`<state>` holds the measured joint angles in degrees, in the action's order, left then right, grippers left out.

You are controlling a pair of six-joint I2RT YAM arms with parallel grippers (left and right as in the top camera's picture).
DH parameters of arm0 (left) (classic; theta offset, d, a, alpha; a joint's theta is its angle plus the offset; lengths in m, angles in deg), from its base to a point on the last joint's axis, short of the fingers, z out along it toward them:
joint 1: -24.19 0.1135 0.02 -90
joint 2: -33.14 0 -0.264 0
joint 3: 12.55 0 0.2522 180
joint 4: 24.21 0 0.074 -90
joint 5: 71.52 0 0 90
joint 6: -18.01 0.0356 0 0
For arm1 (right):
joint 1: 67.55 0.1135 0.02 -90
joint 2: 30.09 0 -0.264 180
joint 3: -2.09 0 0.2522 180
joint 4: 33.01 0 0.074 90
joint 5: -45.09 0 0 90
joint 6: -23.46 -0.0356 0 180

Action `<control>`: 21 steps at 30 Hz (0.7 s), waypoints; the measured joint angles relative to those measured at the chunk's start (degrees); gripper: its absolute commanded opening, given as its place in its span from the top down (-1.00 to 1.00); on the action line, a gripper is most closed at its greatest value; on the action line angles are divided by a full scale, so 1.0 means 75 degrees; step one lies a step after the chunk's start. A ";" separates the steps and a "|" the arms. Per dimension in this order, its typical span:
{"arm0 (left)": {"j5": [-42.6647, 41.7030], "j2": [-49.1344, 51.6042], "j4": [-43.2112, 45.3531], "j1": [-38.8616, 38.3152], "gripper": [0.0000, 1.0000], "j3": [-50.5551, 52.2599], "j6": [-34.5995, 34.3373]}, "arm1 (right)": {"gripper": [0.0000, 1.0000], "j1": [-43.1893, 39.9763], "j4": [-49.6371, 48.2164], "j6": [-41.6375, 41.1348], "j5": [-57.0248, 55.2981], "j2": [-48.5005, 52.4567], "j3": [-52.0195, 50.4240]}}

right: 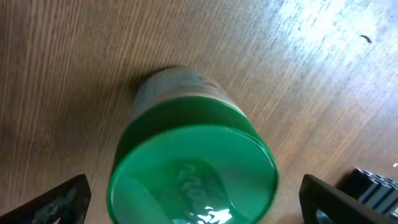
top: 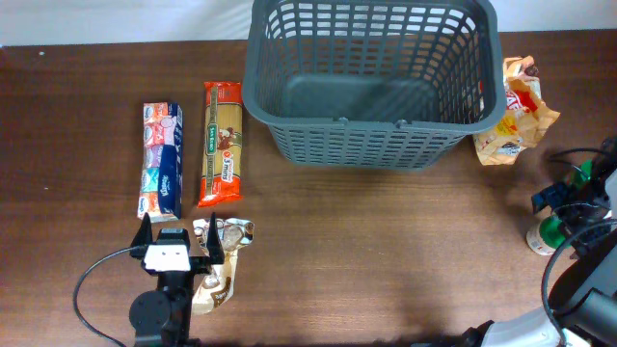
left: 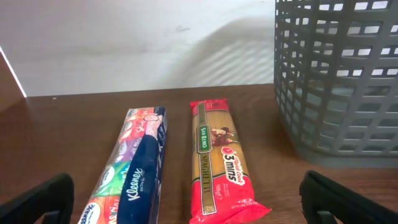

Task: Pack container
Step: 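Lower the right gripper over the jar and close on it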

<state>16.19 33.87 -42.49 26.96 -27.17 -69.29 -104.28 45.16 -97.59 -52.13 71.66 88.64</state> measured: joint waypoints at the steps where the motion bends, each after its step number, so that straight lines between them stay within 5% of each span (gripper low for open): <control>1: 0.0000 0.0000 0.0000 0.0000 -0.99 0.0003 0.0003 | -0.98 0.0000 -0.0023 0.0006 0.0009 0.0009 0.0000; 21: 0.0000 0.0000 0.0000 0.0000 -0.99 0.0003 0.0000 | -0.98 -0.0035 -0.0915 0.0006 0.0122 0.0015 -0.0647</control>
<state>16.19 33.87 -42.49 26.96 -27.15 -69.29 -104.55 38.29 -97.55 -51.21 71.77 83.79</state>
